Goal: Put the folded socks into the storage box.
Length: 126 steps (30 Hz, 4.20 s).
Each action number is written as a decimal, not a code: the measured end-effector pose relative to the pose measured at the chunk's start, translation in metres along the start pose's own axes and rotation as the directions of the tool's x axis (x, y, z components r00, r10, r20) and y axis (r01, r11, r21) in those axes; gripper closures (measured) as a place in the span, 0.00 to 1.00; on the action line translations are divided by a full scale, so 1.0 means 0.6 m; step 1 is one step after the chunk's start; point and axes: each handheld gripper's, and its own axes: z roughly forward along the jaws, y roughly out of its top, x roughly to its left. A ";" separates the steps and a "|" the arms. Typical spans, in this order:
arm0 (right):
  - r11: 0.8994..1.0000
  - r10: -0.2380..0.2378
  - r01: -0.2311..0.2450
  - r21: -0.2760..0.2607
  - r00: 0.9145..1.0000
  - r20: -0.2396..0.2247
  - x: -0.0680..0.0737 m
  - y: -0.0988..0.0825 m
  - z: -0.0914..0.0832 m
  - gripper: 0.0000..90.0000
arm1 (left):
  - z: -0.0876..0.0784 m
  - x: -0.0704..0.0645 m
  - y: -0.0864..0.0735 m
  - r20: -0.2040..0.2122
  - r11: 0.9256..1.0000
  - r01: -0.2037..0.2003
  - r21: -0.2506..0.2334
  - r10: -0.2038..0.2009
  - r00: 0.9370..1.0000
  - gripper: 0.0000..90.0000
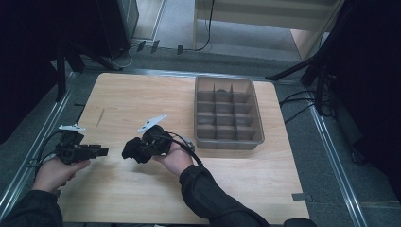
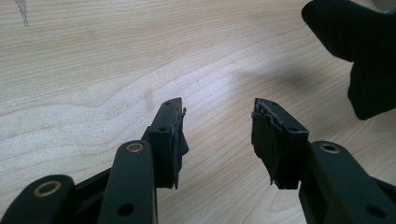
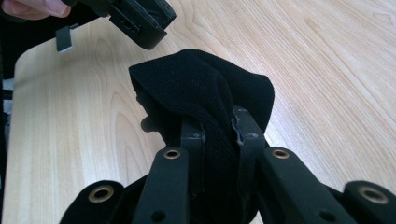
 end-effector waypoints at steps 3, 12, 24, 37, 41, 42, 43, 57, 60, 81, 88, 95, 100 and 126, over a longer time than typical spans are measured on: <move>1.000 -0.009 0.009 0.004 1.000 0.002 -0.004 -0.001 -0.007 0.87 | 0.001 0.000 0.000 0.001 1.000 -0.004 0.001 0.004 1.000 0.59; 1.000 0.004 -0.004 -0.004 1.000 0.006 -0.018 -0.001 -0.035 0.87 | 0.004 -0.003 0.000 0.014 1.000 -0.002 0.001 0.002 1.000 0.58; 1.000 0.009 -0.008 -0.009 1.000 0.027 -0.032 0.000 -0.077 0.87 | 0.006 -0.007 0.001 0.016 1.000 -0.007 0.002 0.007 1.000 0.58; 1.000 0.028 -0.027 -0.009 0.999 0.045 -0.061 -0.004 -0.121 0.87 | 0.010 -0.012 0.003 0.017 1.000 -0.018 0.014 0.018 1.000 0.58; 0.999 0.032 -0.031 -0.010 0.998 0.061 -0.072 -0.005 -0.139 0.87 | 0.013 -0.015 0.004 0.018 1.000 -0.018 0.015 0.017 1.000 0.58; 0.999 0.033 -0.033 -0.011 0.997 0.068 -0.075 -0.005 -0.145 0.87 | 0.013 -0.016 0.004 0.020 1.000 -0.018 0.016 0.018 1.000 0.58; 0.999 0.033 -0.032 -0.018 0.997 0.073 -0.078 -0.005 -0.150 0.87 | 0.013 -0.016 0.004 0.021 1.000 -0.018 0.015 0.018 1.000 0.58; 0.996 0.075 -0.067 -0.063 0.988 0.136 -0.114 -0.027 -0.217 0.87 | 0.014 -0.019 0.005 0.016 1.000 -0.026 0.017 0.026 1.000 0.59; 0.995 0.085 -0.076 -0.066 0.985 0.147 -0.120 -0.034 -0.227 0.87 | 0.011 -0.024 0.006 0.029 0.998 -0.058 -0.009 0.058 0.998 0.59; 0.987 0.158 -0.144 -0.076 0.958 0.241 -0.171 -0.109 -0.289 0.87 | 0.024 -0.042 0.013 0.063 0.993 -0.114 0.016 0.113 0.992 0.57; 0.980 0.197 -0.188 -0.061 0.942 0.271 -0.189 -0.141 -0.286 0.87 | 0.030 -0.046 0.020 0.072 0.992 -0.122 0.023 0.120 0.990 0.57; 0.979 0.203 -0.203 -0.028 0.941 0.271 -0.195 -0.147 -0.262 0.87 | 0.032 -0.047 0.023 0.073 0.992 -0.128 0.020 0.127 0.989 0.57; 0.980 0.184 -0.196 0.020 0.945 0.271 -0.193 -0.145 -0.237 0.87 | 0.031 -0.047 0.022 0.073 0.992 -0.128 0.018 0.126 0.989 0.57; 0.977 0.189 -0.208 0.042 0.943 0.273 -0.200 -0.141 -0.241 0.54 | 0.031 -0.048 0.022 0.075 0.991 -0.131 0.019 0.129 0.989 0.57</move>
